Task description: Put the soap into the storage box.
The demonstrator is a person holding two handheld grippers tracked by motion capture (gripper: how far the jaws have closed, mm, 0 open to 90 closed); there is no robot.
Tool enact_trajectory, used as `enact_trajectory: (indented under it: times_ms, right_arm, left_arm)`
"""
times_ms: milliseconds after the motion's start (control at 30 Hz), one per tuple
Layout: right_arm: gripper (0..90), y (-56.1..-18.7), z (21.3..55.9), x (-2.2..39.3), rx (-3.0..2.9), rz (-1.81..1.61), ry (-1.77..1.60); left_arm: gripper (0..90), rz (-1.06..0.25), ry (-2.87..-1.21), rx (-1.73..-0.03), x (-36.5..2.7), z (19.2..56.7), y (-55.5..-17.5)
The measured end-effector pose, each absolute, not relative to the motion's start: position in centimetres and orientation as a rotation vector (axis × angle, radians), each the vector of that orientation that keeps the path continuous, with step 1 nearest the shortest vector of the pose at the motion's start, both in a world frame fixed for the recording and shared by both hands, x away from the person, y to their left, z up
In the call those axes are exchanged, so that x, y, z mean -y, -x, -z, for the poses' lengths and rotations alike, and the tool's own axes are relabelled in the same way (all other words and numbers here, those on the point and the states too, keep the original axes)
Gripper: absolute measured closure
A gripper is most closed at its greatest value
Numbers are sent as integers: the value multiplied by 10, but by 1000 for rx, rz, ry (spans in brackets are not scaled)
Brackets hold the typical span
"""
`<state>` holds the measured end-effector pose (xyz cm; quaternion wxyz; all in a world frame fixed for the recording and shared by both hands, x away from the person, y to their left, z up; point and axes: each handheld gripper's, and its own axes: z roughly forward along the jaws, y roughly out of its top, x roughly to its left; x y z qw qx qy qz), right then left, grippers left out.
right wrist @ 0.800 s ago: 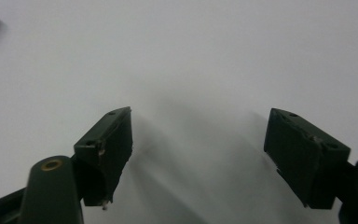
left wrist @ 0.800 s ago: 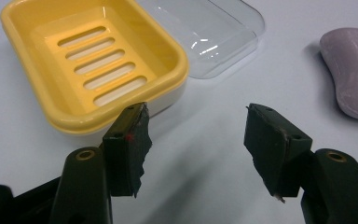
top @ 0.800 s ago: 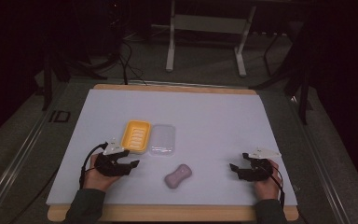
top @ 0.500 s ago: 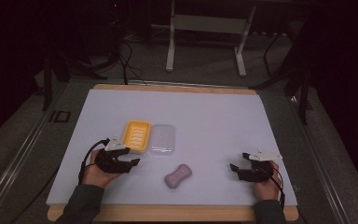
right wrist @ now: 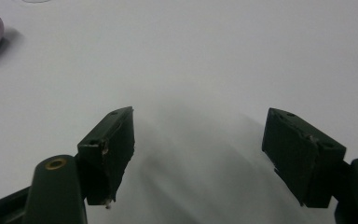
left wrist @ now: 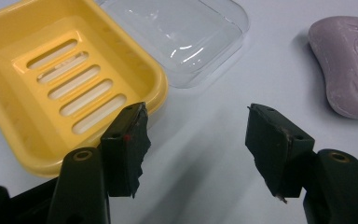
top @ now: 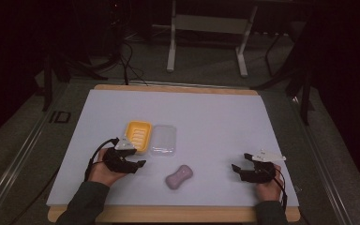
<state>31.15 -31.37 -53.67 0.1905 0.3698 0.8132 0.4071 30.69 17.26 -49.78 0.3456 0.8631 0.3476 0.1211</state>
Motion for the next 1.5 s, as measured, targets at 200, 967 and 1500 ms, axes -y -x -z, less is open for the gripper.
enact_trajectory:
  times_ms: [200, 967, 1500]
  right_arm:
    - [248, -311, 536, 315, -2275, -1160, -1040]
    - [248, -311, 537, 314, -2281, -1145, -1042]
    - [248, -311, 536, 315, -2278, -1159, -1030]
  left_arm:
    - [392, -311, -2259, -883, -167, 495, -307]
    - [376, -311, -2315, -827, -150, 481, -313]
    - [367, -319, -2378, -777, -136, 469, -316]
